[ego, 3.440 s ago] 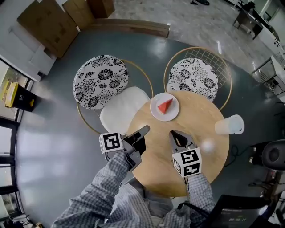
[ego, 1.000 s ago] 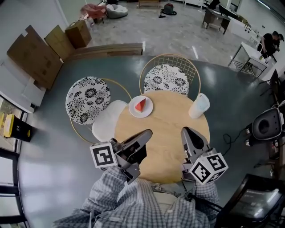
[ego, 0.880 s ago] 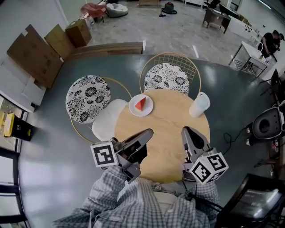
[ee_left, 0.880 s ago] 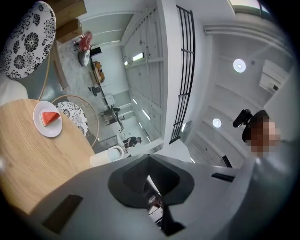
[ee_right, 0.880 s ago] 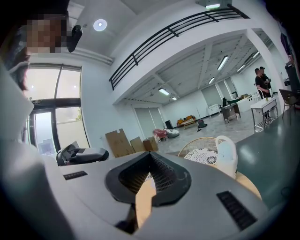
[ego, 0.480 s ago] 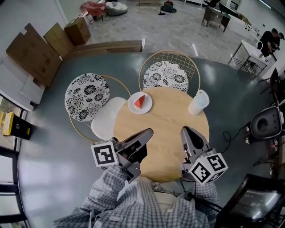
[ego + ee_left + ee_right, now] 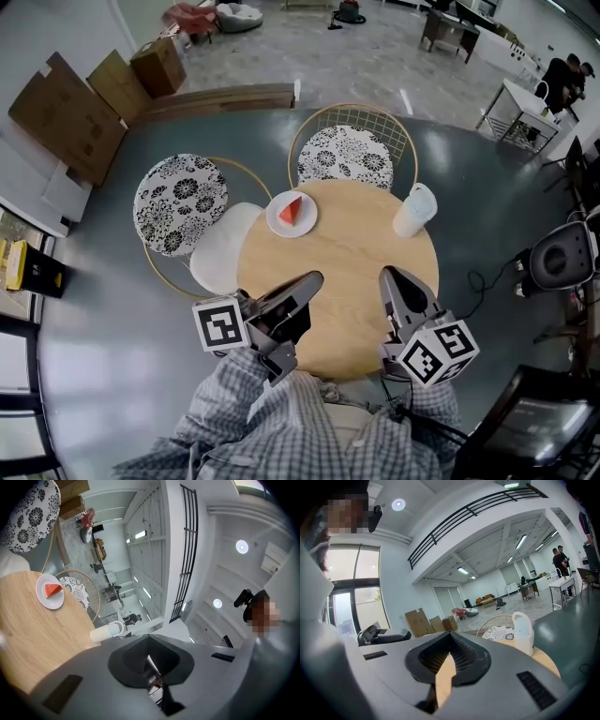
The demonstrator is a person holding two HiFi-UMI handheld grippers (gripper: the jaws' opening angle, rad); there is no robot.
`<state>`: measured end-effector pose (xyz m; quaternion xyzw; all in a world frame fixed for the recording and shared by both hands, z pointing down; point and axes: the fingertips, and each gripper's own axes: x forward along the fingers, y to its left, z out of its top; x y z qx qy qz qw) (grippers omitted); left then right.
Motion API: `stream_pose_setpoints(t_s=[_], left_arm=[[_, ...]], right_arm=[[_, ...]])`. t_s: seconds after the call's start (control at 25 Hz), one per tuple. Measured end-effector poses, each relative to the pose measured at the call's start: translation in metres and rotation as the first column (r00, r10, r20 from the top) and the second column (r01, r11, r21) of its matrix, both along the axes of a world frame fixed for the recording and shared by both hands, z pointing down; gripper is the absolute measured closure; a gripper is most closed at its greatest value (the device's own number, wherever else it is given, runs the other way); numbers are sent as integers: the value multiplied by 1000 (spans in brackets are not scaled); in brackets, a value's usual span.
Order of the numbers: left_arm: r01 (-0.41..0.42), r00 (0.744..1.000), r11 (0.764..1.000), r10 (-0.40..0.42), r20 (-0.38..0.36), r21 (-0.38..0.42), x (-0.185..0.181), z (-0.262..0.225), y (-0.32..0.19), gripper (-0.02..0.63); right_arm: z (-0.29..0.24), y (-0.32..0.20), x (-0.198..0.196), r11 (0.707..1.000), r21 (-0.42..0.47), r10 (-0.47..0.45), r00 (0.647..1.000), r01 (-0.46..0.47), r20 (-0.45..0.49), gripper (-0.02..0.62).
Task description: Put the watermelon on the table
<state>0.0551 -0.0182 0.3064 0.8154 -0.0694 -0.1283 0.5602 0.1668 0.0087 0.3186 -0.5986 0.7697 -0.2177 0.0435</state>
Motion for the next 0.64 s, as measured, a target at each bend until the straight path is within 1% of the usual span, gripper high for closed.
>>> stream_pose_setpoints(t_s=[0.24, 0.44, 0.64], left_arm=[[-2, 1000, 1000, 2, -29, -21, -1, -3, 1, 600], [-5, 1000, 1000, 5, -23, -21, -2, -4, 3, 600], [-18, 1000, 1000, 17, -12, -5, -1, -4, 7, 600]], right_arm=[[1, 1, -1, 1000, -5, 3, 1000, -3, 6, 588], [1, 2, -4, 1000, -14, -1, 1000, 1, 8, 588], [4, 0, -11, 1000, -14, -28, 1000, 28, 12, 588]])
